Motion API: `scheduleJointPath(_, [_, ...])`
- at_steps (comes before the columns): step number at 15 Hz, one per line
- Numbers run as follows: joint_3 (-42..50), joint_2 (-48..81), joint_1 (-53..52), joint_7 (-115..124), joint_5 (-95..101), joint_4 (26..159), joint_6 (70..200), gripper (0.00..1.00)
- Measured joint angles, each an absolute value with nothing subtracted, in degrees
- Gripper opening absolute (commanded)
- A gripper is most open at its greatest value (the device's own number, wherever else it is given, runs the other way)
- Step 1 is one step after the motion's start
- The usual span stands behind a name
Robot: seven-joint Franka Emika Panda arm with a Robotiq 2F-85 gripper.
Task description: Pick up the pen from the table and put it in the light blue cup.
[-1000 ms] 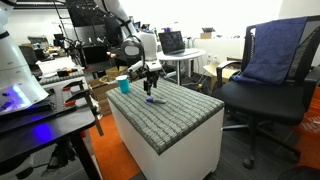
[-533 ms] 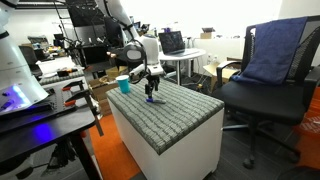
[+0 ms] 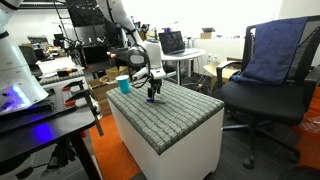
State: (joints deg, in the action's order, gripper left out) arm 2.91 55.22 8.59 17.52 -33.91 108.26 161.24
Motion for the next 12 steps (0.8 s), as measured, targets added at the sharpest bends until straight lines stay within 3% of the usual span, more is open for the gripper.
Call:
scheduleJointPath(3, [2.61, 56.54, 8.78, 17.51, -33.78, 106.82, 161.24, 1.0])
scheduleJointPath(5, [2.57, 57.23, 8.79, 17.51, -33.69, 106.02, 161.23, 0.85])
scheduleJointPath(6, [2.56, 57.55, 8.79, 17.51, -33.63, 105.66, 161.22, 0.7])
scheduleJointPath(7, [2.56, 57.83, 8.79, 17.51, -33.57, 105.37, 161.21, 0.68])
scheduleJointPath(12, [2.56, 58.71, 8.85, 17.51, -32.44, 104.53, 161.19, 0.29])
